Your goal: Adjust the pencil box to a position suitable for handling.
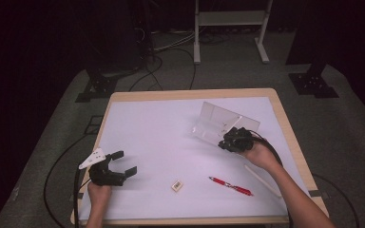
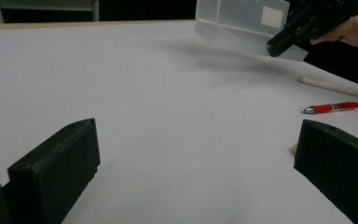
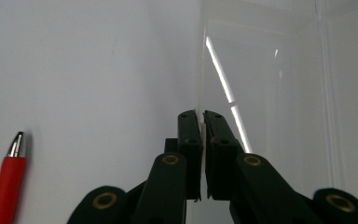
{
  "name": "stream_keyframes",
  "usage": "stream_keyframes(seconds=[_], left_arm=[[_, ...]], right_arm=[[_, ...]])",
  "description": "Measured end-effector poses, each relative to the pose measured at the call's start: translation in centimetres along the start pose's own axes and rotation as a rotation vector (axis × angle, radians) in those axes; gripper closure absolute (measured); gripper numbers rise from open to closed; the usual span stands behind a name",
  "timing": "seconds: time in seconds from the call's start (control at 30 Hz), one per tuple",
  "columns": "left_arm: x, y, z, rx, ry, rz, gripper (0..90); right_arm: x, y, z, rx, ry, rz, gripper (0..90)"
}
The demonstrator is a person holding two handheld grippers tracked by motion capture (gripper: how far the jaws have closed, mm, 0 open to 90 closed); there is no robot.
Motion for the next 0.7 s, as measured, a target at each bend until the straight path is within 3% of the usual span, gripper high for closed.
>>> stream_keyframes(seconds=[0.37, 0.7], left_arm=[[0.0, 0.0, 0.0, 0.000, 0.001, 0.000, 0.0], [0.0, 0.0, 0.0, 0.000, 0.002, -0.001, 0.0]], right_arm=[[0.2, -1.9, 1.4, -0.063, -0.035, -0.011, 85.6], [1.0, -2.6, 2.2, -0.072, -0.073, -0.024, 85.5]])
Point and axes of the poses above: each handheld gripper's, and its own axes: x roughly forward along the jaws, y roughly out of its underside, z roughly to its left, the point moved 4 cm from there along x, roughly forward along the jaws, and after that the axes turned 8 degrees about -x, right-handed, at the moved point
